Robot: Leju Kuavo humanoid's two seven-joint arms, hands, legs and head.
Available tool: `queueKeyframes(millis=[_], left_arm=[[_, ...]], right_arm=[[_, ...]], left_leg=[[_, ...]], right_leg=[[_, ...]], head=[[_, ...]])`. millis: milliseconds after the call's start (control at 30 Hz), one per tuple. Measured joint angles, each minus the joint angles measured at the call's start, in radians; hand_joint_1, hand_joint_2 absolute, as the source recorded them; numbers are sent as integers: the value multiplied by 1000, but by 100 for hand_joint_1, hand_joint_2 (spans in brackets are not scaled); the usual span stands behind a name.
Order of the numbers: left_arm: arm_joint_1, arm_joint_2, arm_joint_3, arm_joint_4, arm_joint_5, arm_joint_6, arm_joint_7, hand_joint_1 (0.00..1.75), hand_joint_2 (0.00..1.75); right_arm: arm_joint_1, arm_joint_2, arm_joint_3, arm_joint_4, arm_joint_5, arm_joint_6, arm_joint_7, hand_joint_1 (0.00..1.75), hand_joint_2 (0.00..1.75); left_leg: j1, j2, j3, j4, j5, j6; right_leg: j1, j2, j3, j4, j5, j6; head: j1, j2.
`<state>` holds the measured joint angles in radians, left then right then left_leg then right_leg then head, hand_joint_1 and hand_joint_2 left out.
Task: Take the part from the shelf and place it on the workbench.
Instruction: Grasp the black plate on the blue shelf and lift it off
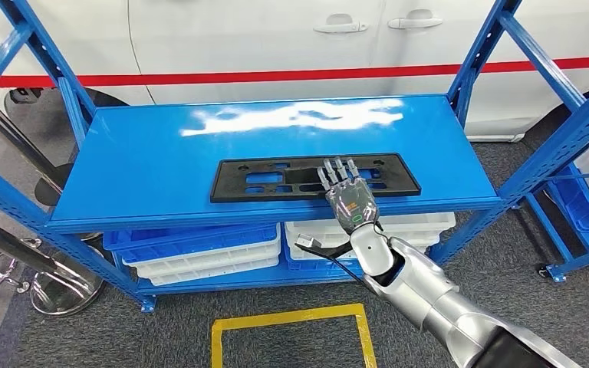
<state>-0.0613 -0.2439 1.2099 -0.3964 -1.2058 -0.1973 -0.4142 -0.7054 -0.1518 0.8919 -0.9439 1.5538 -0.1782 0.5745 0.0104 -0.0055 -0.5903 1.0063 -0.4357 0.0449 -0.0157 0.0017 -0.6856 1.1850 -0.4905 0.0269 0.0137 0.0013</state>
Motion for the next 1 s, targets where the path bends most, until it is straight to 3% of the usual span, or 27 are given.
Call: queueKeyframes(millis=[67,100,233,300,367,433,467,533,600,700,767,833,900,933,967,1000], left_arm=[[-1,-1,0,0,0,0,0,0,0],[-1,-1,0,0,0,0,0,0,0],[-1,-1,0,-1,0,-2,-5,0,0],[-2,-1,0,-2,0,-6,-13,0,0],[-1,-2,0,-2,-1,-10,-20,0,0],[1,-2,0,-2,-3,-13,-24,0,0],[2,-2,0,-2,-4,-14,-25,0,0],[2,-2,0,-2,-4,-15,-26,0,0],[0,-2,0,-2,-4,-15,-27,0,0],[2,-3,0,-4,-4,-15,-30,0,0],[3,-3,0,-4,-5,-14,-32,0,0],[2,-4,0,-5,-6,-14,-32,0,0],[2,-5,0,-5,-6,-13,-33,0,0],[4,-5,0,-5,-6,-13,-33,0,0],[5,-5,0,-5,-6,-12,-33,0,0],[6,-6,0,-5,-6,-11,-33,0,0]], right_arm=[[-2,0,0,0,0,0,0,0,175],[-2,0,0,0,0,1,0,0,175],[-1,0,0,-1,0,2,2,0,175],[-2,0,1,-2,0,3,3,0,175],[-1,0,1,-3,0,3,3,0,175],[1,0,1,-3,0,3,3,0,175],[2,0,1,-3,0,3,3,0,175],[2,0,1,-3,0,3,3,0,175],[1,0,1,-3,0,3,3,0,175],[2,0,1,-3,0,2,3,0,175],[1,-1,1,-4,0,2,3,0,175],[-1,-2,1,-4,0,1,3,0,175],[3,-3,1,-3,0,1,3,0,175],[7,-3,1,-3,0,1,3,0,175],[9,-3,1,-3,0,0,5,0,175],[10,-3,1,-3,0,-2,10,0,175]], left_leg=[[-3,-2,1,9,-10,-9],[-4,-2,0,12,-14,-14],[-3,0,-2,21,-27,-35],[0,0,-33,92,-71,-43],[1,0,-93,215,-125,-48],[1,0,-127,275,-130,-49],[1,0,-119,253,-107,-47],[0,0,-60,128,-40,-37],[-5,0,-11,28,-13,-26],[-9,-1,6,-1,-20,-9],[-5,-2,24,-11,-20,4],[-4,-2,38,-14,-23,12],[-5,-2,47,-13,-32,15],[-5,-2,52,-13,-36,15],[-5,-2,60,-12,-42,13],[-5,-2,69,-12,-48,11]], right_leg=[[1,-1,51,-115,48,-4],[3,-1,62,-141,53,-8],[4,2,67,-153,50,-30],[1,-1,73,-159,50,-40],[4,-2,76,-159,47,-46],[7,-2,78,-158,45,-49],[8,-1,80,-157,43,-50],[9,1,86,-157,39,-47],[11,2,90,-158,33,-39],[11,2,96,-154,40,-18],[9,1,88,-122,30,-8],[7,1,39,-31,-16,0],[4,1,-38,86,-60,6],[3,1,-64,116,-61,7],[2,0,-74,111,-43,7],[1,0,-63,69,-8,6]], head=[[0,0],[0,0],[0,0],[0,0],[0,0],[0,0],[0,0],[0,0],[0,0],[0,0],[0,0],[0,0],[0,0],[0,0],[0,0],[0,0]])
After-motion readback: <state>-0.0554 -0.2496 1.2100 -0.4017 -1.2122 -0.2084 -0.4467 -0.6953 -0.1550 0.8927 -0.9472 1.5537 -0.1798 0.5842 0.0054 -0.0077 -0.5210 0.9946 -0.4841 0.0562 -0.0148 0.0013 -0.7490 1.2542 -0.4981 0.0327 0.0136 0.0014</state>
